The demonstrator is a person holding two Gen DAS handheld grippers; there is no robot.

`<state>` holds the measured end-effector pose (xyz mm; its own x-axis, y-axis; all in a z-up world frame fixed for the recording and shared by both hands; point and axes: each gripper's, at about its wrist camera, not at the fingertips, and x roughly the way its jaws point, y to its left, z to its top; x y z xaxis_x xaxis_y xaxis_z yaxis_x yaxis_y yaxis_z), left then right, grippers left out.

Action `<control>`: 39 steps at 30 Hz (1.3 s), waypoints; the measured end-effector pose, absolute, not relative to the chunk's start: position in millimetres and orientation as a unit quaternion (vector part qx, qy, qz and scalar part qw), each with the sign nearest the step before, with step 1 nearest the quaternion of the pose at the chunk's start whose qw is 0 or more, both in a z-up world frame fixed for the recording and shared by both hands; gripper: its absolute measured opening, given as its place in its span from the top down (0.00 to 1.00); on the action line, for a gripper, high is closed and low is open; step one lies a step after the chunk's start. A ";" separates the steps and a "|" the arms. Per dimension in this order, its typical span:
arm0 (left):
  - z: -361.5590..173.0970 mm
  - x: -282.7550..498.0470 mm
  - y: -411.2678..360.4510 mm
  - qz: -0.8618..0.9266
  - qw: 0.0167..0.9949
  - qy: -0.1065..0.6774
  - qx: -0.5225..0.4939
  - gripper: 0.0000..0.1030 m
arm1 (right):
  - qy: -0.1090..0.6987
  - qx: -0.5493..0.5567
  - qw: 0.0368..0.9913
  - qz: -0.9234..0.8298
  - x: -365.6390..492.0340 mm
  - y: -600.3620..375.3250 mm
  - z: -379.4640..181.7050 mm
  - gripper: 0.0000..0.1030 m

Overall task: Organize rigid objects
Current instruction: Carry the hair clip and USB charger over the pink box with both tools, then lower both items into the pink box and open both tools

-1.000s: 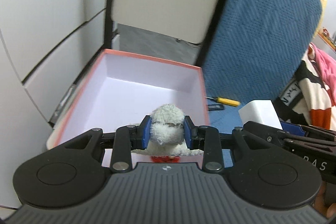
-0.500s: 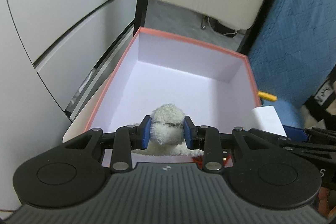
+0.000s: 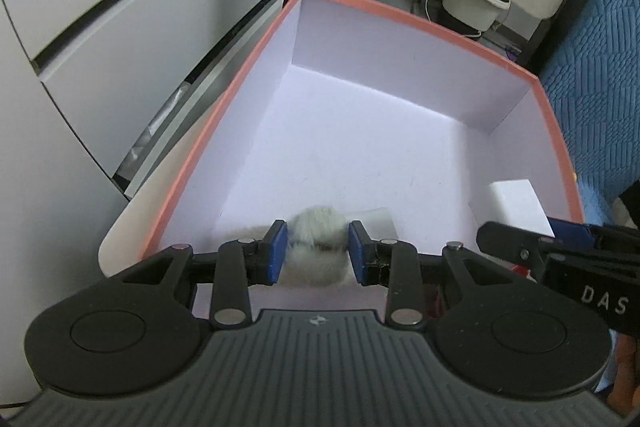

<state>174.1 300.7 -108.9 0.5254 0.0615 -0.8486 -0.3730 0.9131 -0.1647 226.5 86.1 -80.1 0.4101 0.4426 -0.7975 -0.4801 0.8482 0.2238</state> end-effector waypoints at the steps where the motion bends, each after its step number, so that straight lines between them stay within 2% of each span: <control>1: -111.3 175.4 301.0 0.125 0.857 0.472 -0.165 0.63 | 0.470 -0.022 0.838 0.275 227.3 88.0 -83.0 0.47; 2: -112.4 176.1 300.8 0.125 0.857 0.472 -0.165 0.62 | 0.473 -0.023 0.837 0.276 228.2 89.9 -85.6 0.47; 4: -112.3 176.2 301.2 0.128 0.856 0.472 -0.165 0.51 | 0.478 -0.025 0.833 0.275 229.3 92.2 -89.1 0.47; 5: -112.1 175.5 301.5 0.130 0.857 0.471 -0.165 0.50 | 0.479 -0.024 0.833 0.277 229.2 92.3 -89.5 0.46; 10: -102.2 169.5 300.8 0.132 0.861 0.462 -0.165 0.50 | 0.470 -0.015 0.833 0.291 226.3 88.8 -77.6 0.44; 20: -49.7 137.4 278.7 0.122 0.888 0.414 -0.159 0.50 | 0.439 0.009 0.850 0.292 200.3 58.0 -39.7 0.44; 39: 8.0 72.9 177.0 0.070 0.916 0.368 -0.142 0.50 | 0.384 0.029 0.885 0.262 131.6 -51.5 8.8 0.44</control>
